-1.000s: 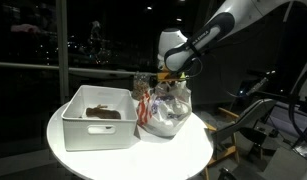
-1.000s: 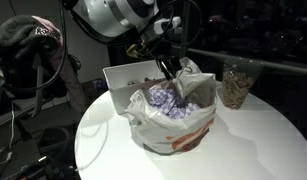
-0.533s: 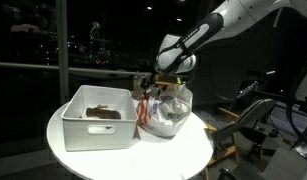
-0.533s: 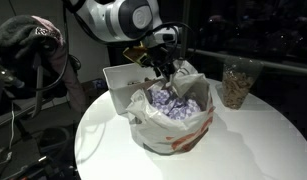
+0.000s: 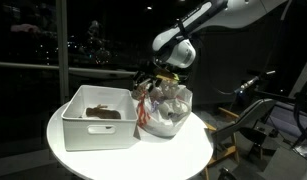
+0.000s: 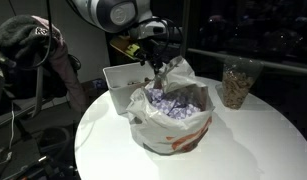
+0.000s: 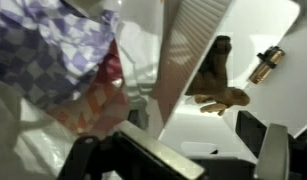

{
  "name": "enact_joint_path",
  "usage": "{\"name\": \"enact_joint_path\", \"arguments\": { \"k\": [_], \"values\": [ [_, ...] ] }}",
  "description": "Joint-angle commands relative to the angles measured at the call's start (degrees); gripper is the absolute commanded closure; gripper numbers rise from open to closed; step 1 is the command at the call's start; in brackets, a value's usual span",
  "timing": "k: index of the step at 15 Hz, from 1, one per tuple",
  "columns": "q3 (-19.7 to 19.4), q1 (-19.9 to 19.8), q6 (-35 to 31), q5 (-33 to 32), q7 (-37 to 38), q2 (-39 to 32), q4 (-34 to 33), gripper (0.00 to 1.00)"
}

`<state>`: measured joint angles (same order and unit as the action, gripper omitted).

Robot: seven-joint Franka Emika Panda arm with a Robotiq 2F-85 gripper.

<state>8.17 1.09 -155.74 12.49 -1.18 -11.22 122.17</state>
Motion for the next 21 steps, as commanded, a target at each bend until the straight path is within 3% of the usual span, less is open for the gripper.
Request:
{"name": "enact_joint_path", "arguments": {
  "k": [1, 3, 4, 9, 11, 13, 16, 18, 21],
  "values": [
    [8.8, -5.2, 1.4, 14.3, -15.6, 2.5, -0.6, 0.00],
    [7.3, -2.7, 3.2, 17.2, -20.7, 3.8, -0.5, 0.00],
    [6.6, -1.6, 2.7, 15.6, -20.2, 3.9, -0.4, 0.00],
    [3.3, 4.3, -0.9, -1.2, -8.7, -1.2, -2.8, 0.00],
    [1.3, 7.6, -1.2, -10.4, -0.7, -4.3, -5.3, 0.00],
    [-2.1, 11.7, 0.1, -19.7, 9.4, -7.9, -9.8, 0.00],
    [-6.3, 17.9, 6.2, -28.5, 20.2, -13.9, -18.4, 0.00],
    [-8.3, 20.8, 11.1, -32.0, 24.3, -18.6, -24.8, 0.00],
    [-8.5, 22.2, 17.7, -31.8, 24.5, -25.0, -32.9, 0.00]
  ]
}}
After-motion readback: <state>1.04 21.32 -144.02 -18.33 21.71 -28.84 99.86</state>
